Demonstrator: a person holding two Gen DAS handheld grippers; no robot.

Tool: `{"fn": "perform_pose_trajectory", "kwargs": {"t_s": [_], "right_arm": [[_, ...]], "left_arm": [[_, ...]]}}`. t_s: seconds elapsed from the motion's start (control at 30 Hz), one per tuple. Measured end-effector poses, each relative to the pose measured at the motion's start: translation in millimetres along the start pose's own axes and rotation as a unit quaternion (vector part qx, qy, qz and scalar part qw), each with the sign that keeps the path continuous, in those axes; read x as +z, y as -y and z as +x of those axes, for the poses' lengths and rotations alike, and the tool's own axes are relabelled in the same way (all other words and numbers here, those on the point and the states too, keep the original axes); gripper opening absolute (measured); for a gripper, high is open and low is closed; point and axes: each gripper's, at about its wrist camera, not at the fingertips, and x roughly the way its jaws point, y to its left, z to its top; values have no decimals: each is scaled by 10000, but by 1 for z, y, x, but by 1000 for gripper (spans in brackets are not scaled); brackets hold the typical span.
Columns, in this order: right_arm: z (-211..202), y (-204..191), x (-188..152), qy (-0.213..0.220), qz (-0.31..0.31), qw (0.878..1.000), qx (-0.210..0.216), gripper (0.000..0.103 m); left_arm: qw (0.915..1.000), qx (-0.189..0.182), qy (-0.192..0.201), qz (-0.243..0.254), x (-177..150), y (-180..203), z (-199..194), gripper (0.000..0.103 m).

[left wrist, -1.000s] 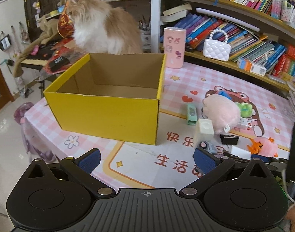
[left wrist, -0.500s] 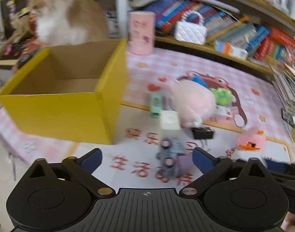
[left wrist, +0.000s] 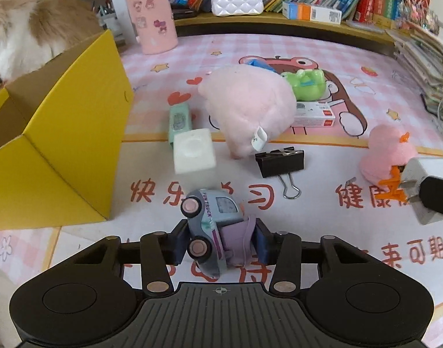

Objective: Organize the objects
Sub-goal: 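Lift and carry the toy car in left tool while right tool carries the charger to the yellow box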

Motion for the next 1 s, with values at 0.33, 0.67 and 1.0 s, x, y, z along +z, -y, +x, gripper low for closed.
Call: {"fn": "perform_pose_trajectory", "kwargs": {"t_s": [0.33,0.67,1.0], "right_arm": [[-2,-36,-6,-65,-145,9999,32,49],[-8,-119,-23,-107,-236,9994,246,49],[-26,-222,-60,-171,-730,9961,459,49]], "left_arm": [[9938,-591,404,-856,-9,-63,-60,44],[9911,-563,622,-1035,-42,-144,-97,44],[9890,-513,716,-1185,-82,-229,-126,44]]}}
